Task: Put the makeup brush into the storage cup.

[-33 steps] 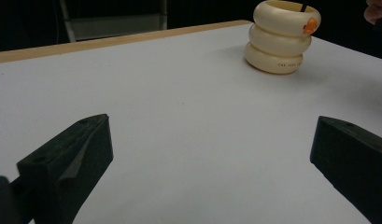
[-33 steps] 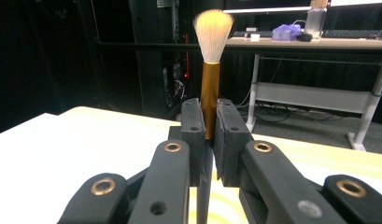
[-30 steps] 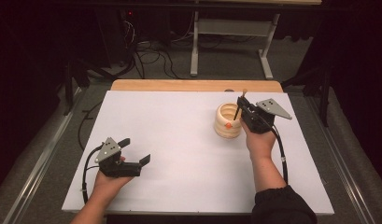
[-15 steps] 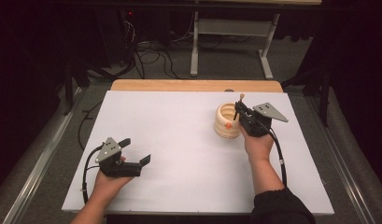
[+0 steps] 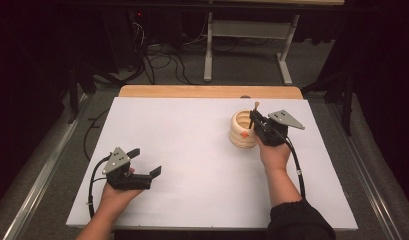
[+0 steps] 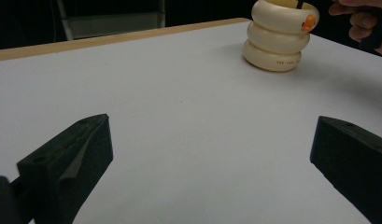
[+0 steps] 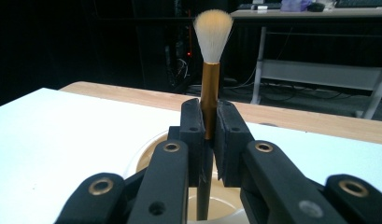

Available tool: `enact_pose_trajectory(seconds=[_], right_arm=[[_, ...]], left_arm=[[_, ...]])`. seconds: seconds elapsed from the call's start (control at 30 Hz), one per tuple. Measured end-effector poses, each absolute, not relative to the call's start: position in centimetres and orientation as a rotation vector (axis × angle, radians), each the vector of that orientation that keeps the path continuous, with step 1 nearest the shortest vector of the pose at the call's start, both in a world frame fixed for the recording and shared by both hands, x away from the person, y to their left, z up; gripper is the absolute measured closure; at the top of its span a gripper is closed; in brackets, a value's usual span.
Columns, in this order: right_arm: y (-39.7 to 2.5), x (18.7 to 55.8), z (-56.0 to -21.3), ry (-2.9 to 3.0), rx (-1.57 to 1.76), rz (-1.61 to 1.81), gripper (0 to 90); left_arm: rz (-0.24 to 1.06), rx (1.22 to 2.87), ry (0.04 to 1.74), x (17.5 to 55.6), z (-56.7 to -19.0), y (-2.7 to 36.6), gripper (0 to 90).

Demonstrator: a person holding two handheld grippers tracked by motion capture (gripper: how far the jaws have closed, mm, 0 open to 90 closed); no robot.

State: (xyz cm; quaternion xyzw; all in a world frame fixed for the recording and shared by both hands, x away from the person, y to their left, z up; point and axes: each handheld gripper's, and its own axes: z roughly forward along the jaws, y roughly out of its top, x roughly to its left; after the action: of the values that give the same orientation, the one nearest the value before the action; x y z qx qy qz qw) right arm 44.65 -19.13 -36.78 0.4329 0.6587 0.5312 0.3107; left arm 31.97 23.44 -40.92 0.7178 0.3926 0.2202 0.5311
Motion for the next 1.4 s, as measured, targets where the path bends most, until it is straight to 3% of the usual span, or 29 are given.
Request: enact_pose_trajectory(seconds=[0.17,0.53,1.27,1.4], right_arm=[[-18.9,45.0,-36.8,1.756,1.160,1.404,58.1],[-19.1,44.9,-36.6,1.752,1.167,1.402,45.6],[-19.4,44.1,-36.0,1.788,1.173,1.401,2.0],[-19.6,43.9,-36.0,1.804,1.175,1.400,1.1]], left_arm=[[0.525,1.712,0.938,32.0,-40.9,23.5,0.0],[0.525,1.711,0.938,32.0,-41.0,23.4,0.0],[0.526,1.717,0.935,32.1,-40.9,23.3,0.1],[0.529,1.719,0.933,32.1,-40.9,23.2,0.0]])
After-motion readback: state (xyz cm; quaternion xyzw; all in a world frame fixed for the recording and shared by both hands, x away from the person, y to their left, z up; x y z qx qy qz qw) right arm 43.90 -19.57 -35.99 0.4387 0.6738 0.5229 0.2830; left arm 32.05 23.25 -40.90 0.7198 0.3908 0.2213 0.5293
